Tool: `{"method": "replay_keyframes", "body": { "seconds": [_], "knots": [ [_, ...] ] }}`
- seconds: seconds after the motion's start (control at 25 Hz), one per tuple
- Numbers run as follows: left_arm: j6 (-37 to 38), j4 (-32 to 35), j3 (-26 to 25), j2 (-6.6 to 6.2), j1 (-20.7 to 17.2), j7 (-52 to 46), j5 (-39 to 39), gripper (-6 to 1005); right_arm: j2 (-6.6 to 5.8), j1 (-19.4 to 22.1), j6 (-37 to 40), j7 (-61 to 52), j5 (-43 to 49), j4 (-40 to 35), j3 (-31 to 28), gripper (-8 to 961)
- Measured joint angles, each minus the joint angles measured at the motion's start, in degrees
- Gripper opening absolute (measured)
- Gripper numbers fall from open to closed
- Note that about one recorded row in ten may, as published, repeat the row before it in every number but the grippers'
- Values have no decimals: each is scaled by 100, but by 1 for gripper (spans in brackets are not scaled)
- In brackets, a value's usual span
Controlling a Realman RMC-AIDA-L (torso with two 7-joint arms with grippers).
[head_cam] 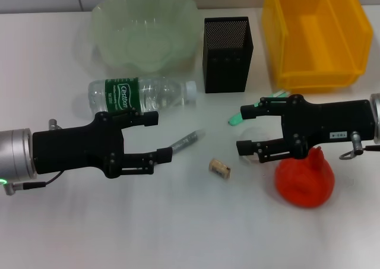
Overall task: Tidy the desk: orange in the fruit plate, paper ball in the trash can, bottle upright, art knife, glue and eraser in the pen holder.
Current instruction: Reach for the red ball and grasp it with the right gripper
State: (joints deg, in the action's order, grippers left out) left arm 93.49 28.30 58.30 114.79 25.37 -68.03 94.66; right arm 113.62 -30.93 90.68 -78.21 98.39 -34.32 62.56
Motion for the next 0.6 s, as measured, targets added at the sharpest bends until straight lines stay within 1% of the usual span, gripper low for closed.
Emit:
{"method": "replay_keyframes", "body": {
  "seconds": [0.12, 0.24, 0.36, 0.48, 0.6],
  "knots": [
    [6, 0, -2, 6, 11, 3, 0, 840, 6, 12, 88, -546, 324, -424, -33, 817],
    [6, 0, -3, 8, 14, 3, 0, 839, -12, -45, 366, -1367, 806, -1070, -71, 817],
    [5, 0, -6, 9, 14, 3, 0, 839, -26, -132, 725, -2221, 1414, -1909, -82, 817],
    [6, 0, -42, 9, 18, 20, -9, 839, -27, -325, 1022, -2805, 2016, -2506, -111, 817],
    [4, 0, -82, 14, 22, 27, -13, 838, -32, -638, 1349, -3127, 2658, -2736, -299, 817]
  ]
}}
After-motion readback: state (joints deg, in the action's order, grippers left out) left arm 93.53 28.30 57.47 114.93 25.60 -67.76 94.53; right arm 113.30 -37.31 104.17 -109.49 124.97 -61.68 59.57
